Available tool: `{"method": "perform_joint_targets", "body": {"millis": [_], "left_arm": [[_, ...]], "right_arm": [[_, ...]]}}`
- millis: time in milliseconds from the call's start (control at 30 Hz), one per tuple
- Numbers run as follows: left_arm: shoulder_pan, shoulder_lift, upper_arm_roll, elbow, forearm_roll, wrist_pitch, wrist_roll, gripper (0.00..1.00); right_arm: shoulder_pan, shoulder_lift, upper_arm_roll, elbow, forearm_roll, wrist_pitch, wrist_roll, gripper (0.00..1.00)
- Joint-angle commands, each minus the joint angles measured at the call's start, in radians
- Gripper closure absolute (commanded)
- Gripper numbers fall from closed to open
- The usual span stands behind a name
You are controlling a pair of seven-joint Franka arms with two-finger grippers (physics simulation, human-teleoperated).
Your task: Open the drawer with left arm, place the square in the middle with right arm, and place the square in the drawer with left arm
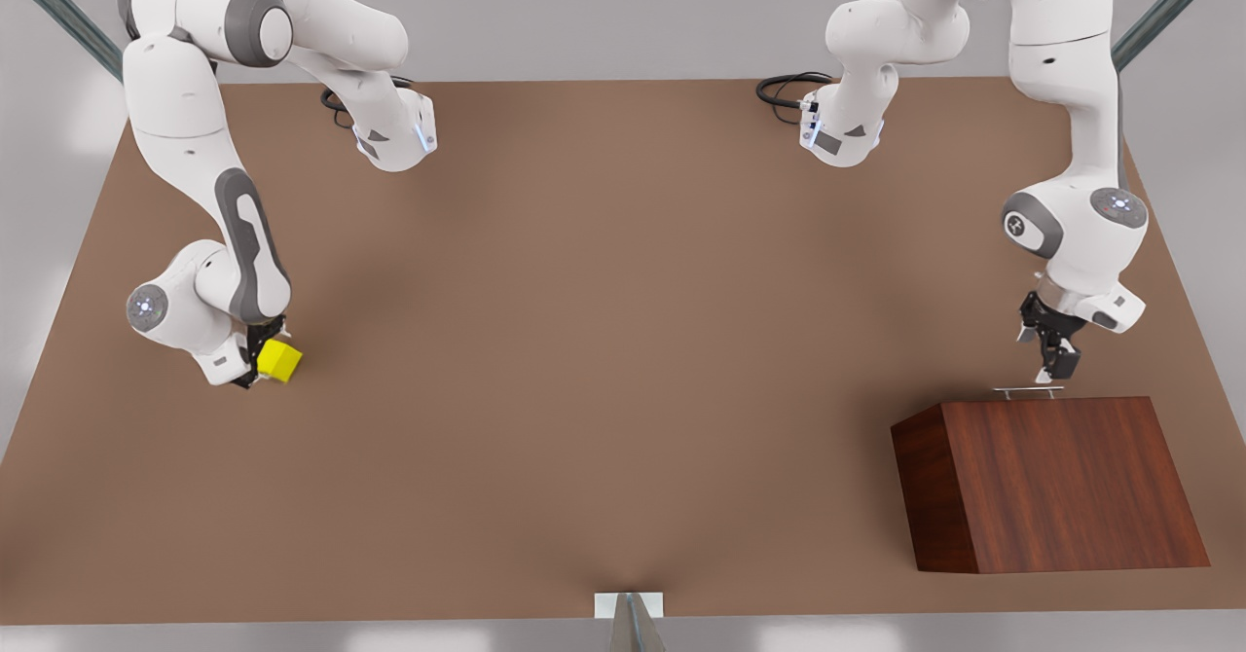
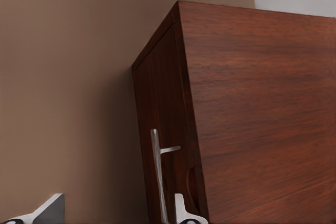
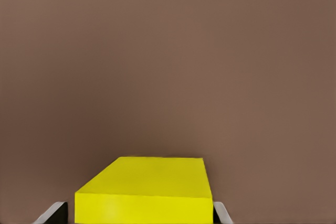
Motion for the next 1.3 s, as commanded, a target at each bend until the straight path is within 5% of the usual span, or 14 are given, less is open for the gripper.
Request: {"method": "perform_joint_targets", "body": {"millis": [0, 100, 233, 367, 733, 867, 967, 1167, 1267], "left_arm": [[0.0, 0.002, 0.0, 0.001, -0.016, 0.0, 0.0, 0.0], [0.0, 0.025, 0.0, 0.007, -0.018, 0.0, 0.0, 0.0], [-0.001, 0.066, -0.001, 0.021, -0.05, 0.015, 0.0, 0.0], [-0.001, 0.073, -0.001, 0.021, -0.065, 0.017, 0.0, 0.0], [0.0, 0.1, -0.001, 0.045, -0.068, 0.026, 0.002, 0.0], [0.0, 0.111, -0.001, 0.048, -0.068, 0.029, 0.002, 0.0], [-0.001, 0.116, -0.001, 0.047, -0.07, 0.018, 0.002, 0.0], [-0.004, 0.082, -0.001, 0.041, -0.068, -0.107, 0.014, 0.0], [-0.004, 0.057, -0.001, 0.039, -0.068, -0.164, 0.011, 0.0]], "right_arm": [[0.0, 0.0, 0.0, -0.003, 0.001, 0.004, 0.0, 0.0], [-0.002, -0.002, -0.002, -0.006, -0.001, 0.011, 0.0, 0.0], [-0.008, 0.0, -0.002, -0.008, -0.001, 0.017, 0.002, 0.21], [-0.008, 0.0, -0.002, -0.009, -0.001, 0.011, 0.012, 0.29], [-0.005, -0.057, -0.002, -0.015, -0.002, -0.005, 0.015, 0.31], [0.133, -0.143, 0.009, -0.012, -0.005, -0.038, 0.127, 0.31], [0.228, -0.129, 0.094, 0.078, -0.007, -0.088, 0.287, 0.31], [0.543, 0.146, 0.118, 0.521, -0.014, -0.213, 0.603, 0.31], [0.637, 0.236, 0.118, 0.607, -0.014, -0.204, 0.842, 0.31]]}}
